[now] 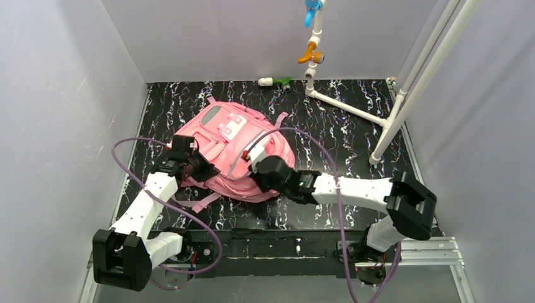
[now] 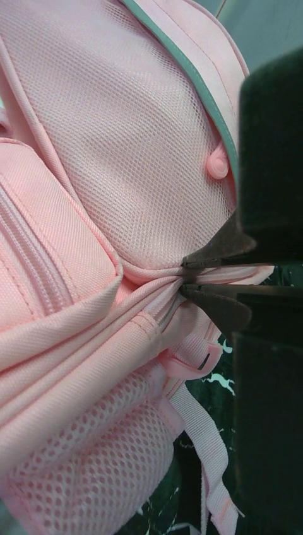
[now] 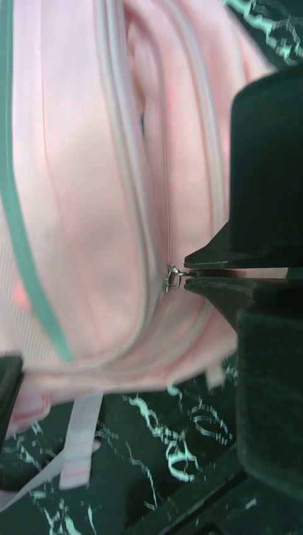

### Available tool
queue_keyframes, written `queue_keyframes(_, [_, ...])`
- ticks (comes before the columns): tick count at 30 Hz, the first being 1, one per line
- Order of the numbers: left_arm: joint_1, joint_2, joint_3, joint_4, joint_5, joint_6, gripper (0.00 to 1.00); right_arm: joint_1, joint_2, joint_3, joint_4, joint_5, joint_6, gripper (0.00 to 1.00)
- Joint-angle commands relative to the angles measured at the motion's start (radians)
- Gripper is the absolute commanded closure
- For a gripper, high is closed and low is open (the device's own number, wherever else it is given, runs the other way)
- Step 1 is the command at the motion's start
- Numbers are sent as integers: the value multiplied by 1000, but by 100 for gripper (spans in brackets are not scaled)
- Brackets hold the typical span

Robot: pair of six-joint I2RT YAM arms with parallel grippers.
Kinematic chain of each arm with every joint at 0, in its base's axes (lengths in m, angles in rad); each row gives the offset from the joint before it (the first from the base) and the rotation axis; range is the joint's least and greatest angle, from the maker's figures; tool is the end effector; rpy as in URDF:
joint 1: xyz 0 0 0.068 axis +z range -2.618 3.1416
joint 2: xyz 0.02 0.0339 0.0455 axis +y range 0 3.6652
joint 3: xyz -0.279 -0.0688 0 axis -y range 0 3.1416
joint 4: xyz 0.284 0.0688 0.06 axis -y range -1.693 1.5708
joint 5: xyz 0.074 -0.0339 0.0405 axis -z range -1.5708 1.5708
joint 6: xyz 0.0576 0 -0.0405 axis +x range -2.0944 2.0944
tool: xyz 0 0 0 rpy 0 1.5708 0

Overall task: Pack the student bag
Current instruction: Zip the student bag at the center of the board.

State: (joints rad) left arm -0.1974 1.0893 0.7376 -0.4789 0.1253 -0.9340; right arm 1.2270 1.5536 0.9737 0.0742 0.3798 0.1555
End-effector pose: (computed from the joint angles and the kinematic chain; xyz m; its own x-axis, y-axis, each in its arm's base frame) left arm 0.2599 -0.0593 0.2224 -0.6534 -0.6828 -0.3268 -0.4172 0.6851 -0.5971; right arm 0.1540 0.3667 0.2253 -0.2798 -0.3548 -0.8921 -0.7306 0.6816 -0.0419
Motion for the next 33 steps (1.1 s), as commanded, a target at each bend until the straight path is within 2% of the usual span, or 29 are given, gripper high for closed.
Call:
queue_keyframes(1, [88, -30, -12, -69, -269, 151, 100, -160, -142, -45, -126, -109, -164, 99])
queue_keyframes(8, [150, -56, 53, -147, -303, 254, 100, -266, -150, -60, -150, -45, -277, 99])
queue_keyframes(10, [151, -72, 85, -153, -216, 317, 100, -267, -138, -44, -143, -84, -262, 99])
queue_keyframes(11, [151, -83, 96, -139, -123, 354, 100, -267, -136, -36, -134, -137, -248, 99])
queue_keyframes(13, [144, -111, 99, -94, 70, 397, 81, -267, -141, -43, -89, -254, -198, 99])
queue_keyframes(15, [92, -157, 85, -7, 162, 418, 65, -267, -151, -61, -20, -340, -163, 99])
queue_keyframes(18, [-68, -215, 69, 101, 145, 493, 49, -267, -173, -77, 15, -372, -109, 99])
queue_keyframes(22, [-256, -276, -24, 335, 123, 584, 28, -269, -187, -86, 36, -432, -84, 99])
queue_keyframes(25, [-402, -272, -89, 467, 104, 743, 25, -277, -186, -88, 47, -466, -59, 99])
queue_keyframes(29, [-562, -219, -110, 510, 47, 1107, 31, -286, -190, -104, 84, -496, -28, 99])
queue_keyframes(33, [-591, -156, -97, 516, 10, 1266, 36, -296, -193, -108, 82, -501, -26, 99])
